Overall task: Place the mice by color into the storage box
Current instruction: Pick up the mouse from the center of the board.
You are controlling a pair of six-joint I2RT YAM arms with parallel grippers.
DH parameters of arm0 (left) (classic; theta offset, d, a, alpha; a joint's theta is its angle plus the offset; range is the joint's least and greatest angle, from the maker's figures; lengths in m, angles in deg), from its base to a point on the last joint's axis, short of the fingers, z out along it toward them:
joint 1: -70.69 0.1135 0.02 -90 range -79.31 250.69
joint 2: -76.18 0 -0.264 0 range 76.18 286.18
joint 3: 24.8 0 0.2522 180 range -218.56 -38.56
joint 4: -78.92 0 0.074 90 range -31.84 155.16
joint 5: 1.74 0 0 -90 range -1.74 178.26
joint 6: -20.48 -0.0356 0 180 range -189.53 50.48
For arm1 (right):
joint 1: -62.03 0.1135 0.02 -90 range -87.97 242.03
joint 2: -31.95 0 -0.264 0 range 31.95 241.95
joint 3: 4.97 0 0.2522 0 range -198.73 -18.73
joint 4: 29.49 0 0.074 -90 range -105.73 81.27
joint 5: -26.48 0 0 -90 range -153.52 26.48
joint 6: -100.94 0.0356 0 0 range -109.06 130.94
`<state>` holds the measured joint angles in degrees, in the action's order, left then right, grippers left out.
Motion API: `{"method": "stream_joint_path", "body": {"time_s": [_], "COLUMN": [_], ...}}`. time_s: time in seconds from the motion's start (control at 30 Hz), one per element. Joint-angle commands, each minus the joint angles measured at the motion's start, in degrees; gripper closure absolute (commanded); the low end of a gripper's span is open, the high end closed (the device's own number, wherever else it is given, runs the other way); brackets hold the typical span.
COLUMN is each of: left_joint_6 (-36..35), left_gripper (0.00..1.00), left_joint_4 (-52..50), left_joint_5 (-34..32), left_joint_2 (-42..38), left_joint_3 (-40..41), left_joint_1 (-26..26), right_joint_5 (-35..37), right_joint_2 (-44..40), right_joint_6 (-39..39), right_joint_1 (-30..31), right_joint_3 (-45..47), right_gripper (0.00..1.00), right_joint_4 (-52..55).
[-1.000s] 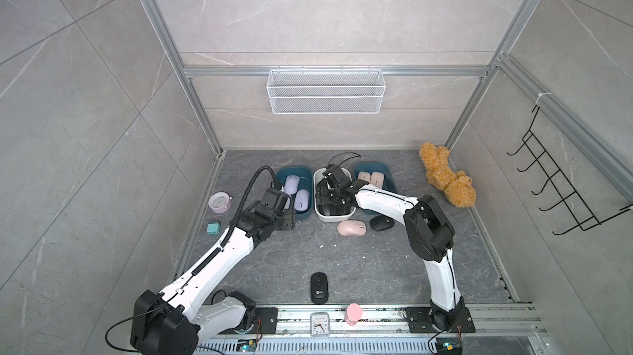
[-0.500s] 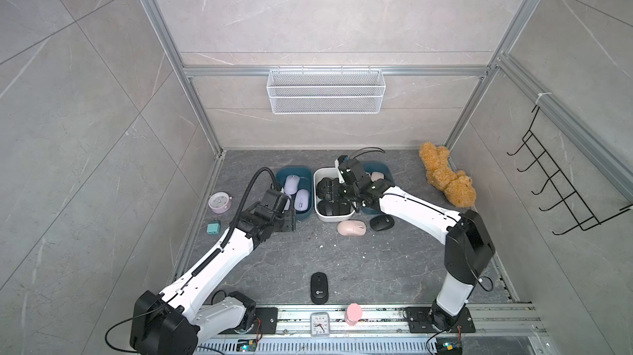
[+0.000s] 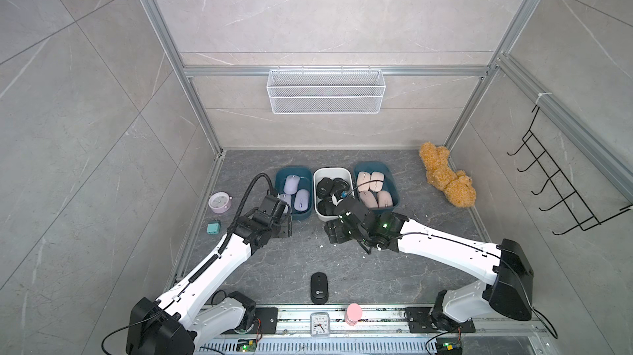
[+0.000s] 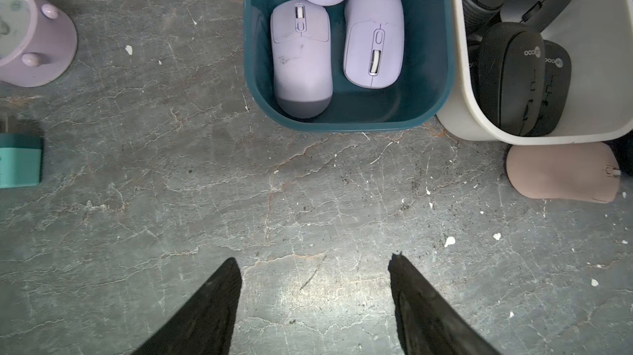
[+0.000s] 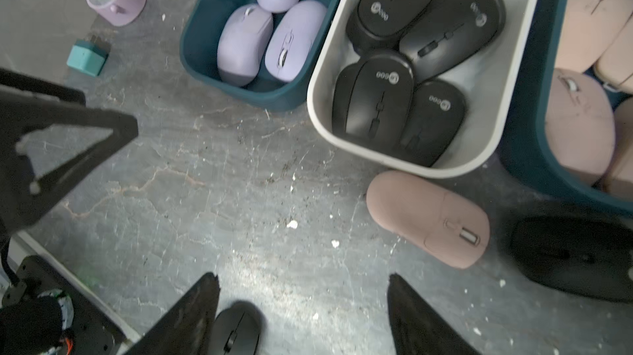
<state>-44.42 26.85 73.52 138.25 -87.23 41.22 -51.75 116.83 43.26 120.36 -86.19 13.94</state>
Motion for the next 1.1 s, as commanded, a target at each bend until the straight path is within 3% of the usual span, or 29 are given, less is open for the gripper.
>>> {"method": "stream_joint_path", "body": {"time_s": [0.0, 0.43, 1.07], "left_joint_6": [0.91, 3.18, 4.41], "left_gripper": [0.29, 0.27, 0.26], "left_joint_4": [-0.85, -0.27, 0.25], "left_joint_5": [-4.04, -9.03, -9.34], "left_joint_2": [-0.87, -7.62, -13.92], "left_joint_3": [-0.12, 3.55, 5.77], "left_joint_1": [0.29, 0.55, 0.74], "right_joint_5": [3.11, 4.52, -2.20], "right_joint_2": [-1.57, 8.30, 18.33], "right_joint_6": [4.87, 18.33, 30.76], "right_joint_1": [3.42, 19.11, 21.13], "right_joint_3": [1.36, -4.52, -5.57], "right_gripper": [0.22, 0.21, 0.16], "right_joint_4": [6.16, 13.64, 11.37]}}
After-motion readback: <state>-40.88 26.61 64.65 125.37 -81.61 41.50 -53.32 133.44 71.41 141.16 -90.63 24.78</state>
